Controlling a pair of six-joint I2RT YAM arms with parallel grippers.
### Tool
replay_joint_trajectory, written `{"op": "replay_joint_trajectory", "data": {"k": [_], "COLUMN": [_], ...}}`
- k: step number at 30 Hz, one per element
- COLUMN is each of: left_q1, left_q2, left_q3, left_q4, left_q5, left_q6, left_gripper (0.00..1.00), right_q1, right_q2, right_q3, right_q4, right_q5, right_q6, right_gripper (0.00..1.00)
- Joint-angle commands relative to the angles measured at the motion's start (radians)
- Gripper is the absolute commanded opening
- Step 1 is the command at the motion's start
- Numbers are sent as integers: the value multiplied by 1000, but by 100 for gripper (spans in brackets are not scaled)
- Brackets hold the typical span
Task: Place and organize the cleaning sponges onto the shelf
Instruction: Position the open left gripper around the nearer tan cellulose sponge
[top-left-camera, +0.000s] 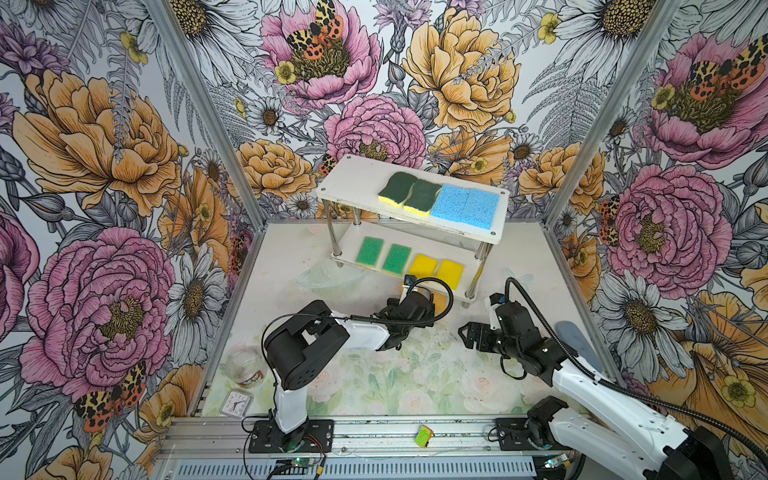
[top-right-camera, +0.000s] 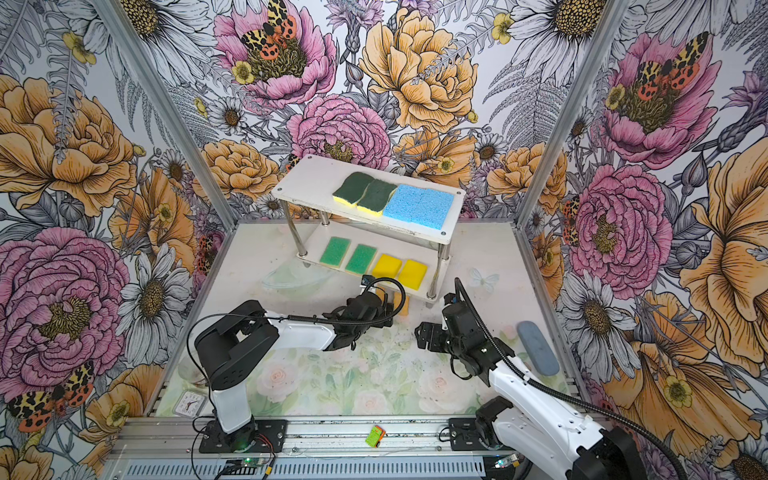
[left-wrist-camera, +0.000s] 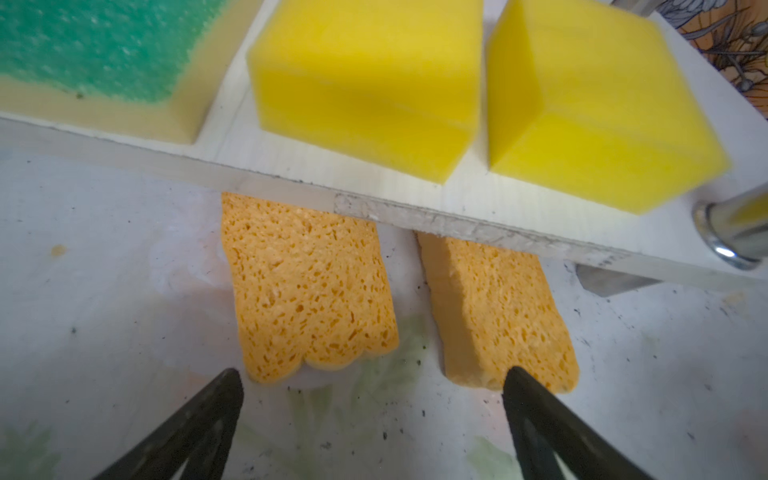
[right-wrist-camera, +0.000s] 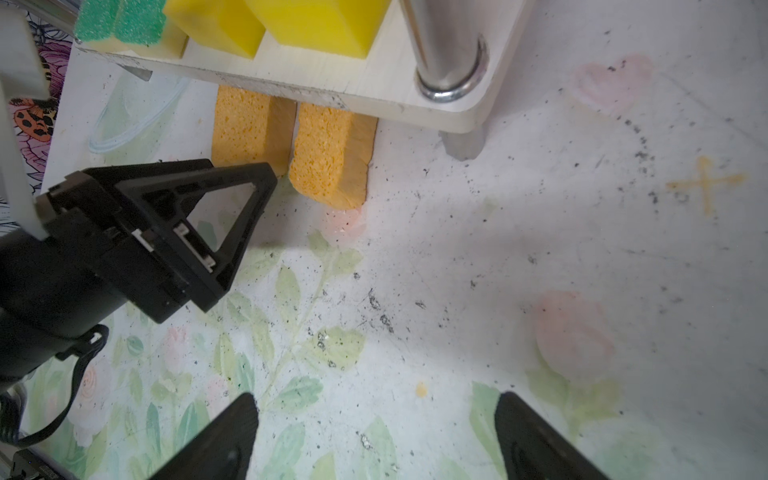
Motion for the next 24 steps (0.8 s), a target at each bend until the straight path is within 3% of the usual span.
{"op": "replay_joint_trajectory", "data": {"k": [1,24], "left_q1": [4,47], "left_q2": [22,83], "left_q3": [42,96], "left_q4": [-40,-89], "left_q5": [-76,-91], "left_q6": [-32,-18], "left_gripper": [99,99], "right_q1": [-7,-7], "right_q2": [-26,-23], "right_q3": [-10,-6], "right_q4": [17,17], "right_q5": [15,18], "right_q6": [4,1], "right_gripper": [92,92]}}
